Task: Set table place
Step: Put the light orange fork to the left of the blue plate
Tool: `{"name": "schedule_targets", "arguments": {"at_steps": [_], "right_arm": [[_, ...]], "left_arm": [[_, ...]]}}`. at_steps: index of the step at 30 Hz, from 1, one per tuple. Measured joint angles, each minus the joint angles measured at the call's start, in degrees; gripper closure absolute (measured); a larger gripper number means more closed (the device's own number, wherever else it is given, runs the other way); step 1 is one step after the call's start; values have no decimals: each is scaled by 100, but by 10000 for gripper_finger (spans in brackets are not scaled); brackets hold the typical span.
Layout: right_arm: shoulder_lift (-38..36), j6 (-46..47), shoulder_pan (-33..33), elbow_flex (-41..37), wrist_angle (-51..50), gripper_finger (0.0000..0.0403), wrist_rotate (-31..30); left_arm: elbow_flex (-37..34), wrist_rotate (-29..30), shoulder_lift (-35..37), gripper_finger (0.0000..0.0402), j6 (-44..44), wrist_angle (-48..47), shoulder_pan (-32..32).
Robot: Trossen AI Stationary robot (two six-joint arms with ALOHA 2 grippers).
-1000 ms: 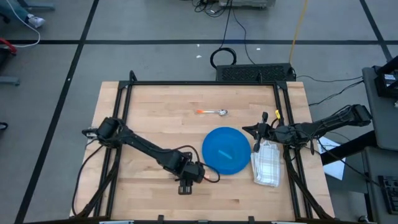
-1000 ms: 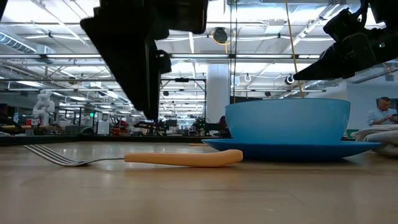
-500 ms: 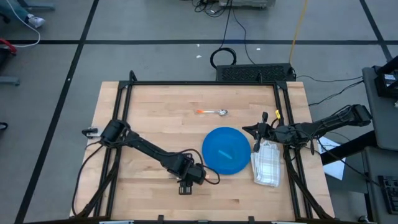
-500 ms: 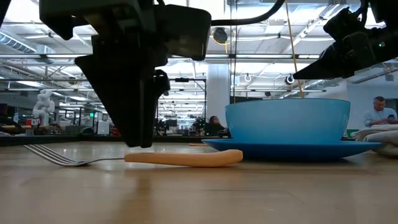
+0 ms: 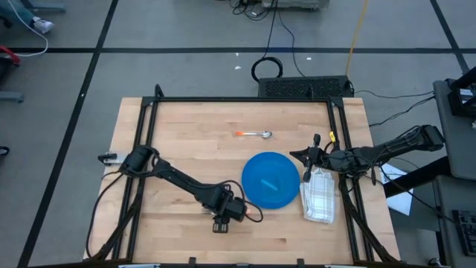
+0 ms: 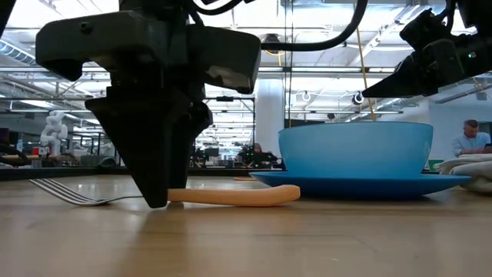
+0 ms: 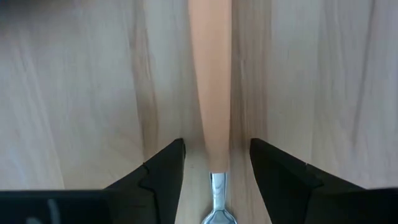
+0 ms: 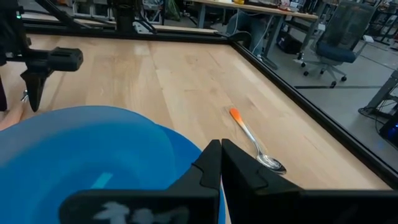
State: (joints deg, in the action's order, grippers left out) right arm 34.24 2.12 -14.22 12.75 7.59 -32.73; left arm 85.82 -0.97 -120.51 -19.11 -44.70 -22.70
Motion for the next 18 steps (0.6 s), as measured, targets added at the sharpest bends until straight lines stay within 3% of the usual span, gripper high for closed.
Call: {"name": "schedule_targets", "arguments": {"at_steps": [5,15,18], "right_arm": [[2,1,0,0,-6,403,0],[2,17,-2,0,-4,403,0],[2,19,0,0,-4,403,0]], "left_arm": [[0,33,-4,222,322,-22,0],[0,76,-7,367,581,-30,29],[0,-2,-7,374,753,-44,20]]}}
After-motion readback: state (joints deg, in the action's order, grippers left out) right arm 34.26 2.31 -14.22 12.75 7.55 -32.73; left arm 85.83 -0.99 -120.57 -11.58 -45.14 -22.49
